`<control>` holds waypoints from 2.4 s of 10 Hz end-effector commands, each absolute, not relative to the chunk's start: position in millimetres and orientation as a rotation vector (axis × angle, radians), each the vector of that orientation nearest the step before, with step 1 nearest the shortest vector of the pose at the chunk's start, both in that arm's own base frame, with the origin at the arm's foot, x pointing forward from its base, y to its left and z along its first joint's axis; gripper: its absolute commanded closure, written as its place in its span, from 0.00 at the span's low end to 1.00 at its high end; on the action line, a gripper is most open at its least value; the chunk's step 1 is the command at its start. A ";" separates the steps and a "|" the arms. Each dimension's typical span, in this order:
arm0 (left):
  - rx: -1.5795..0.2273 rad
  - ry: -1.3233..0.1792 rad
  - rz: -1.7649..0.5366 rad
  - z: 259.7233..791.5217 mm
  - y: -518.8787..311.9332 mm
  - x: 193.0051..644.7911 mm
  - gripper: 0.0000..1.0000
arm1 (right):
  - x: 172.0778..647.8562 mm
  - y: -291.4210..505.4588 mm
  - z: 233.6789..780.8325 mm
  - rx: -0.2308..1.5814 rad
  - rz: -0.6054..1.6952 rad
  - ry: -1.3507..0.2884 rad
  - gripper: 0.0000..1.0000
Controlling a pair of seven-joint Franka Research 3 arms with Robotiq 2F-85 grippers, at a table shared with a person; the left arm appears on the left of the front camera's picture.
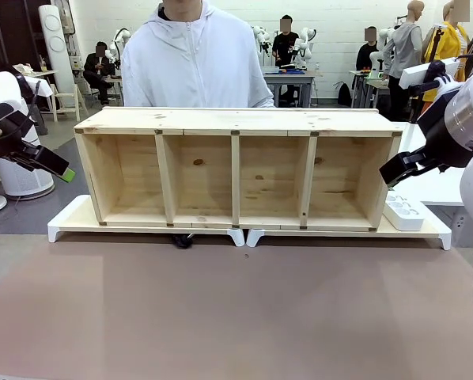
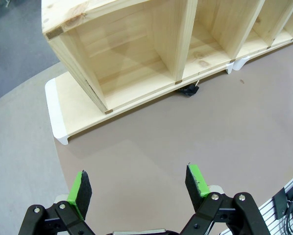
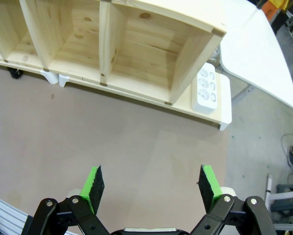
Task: Perform cable management.
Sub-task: When the cord part of the Power Cable appears at the lower middle area of the table and stops, grasp the cord part of the Power Cable.
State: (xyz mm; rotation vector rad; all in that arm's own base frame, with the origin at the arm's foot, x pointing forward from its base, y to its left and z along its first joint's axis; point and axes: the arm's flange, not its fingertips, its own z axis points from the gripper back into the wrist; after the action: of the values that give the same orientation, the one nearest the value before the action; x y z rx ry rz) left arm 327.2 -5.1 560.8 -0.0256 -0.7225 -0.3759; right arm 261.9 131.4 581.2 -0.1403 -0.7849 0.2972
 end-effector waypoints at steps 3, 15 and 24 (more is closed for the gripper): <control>-0.033 -0.721 -0.363 560.5 -5.7 327.4 0.00 | 264.8 130.0 580.3 -0.141 0.292 -0.786 0.00; -0.033 -0.721 -0.363 560.5 -5.7 327.4 0.00 | 264.8 130.0 580.3 -0.141 0.292 -0.786 0.00; -0.033 -0.721 -0.363 560.5 -5.7 327.4 0.00 | 264.8 130.0 580.3 -0.141 0.292 -0.786 0.00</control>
State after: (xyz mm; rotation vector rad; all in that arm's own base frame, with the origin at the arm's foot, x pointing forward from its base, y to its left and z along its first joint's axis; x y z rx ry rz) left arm 327.2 -5.1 560.8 -0.0256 -0.7225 -0.3759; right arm 261.9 131.4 581.2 -0.1403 -0.7849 0.2972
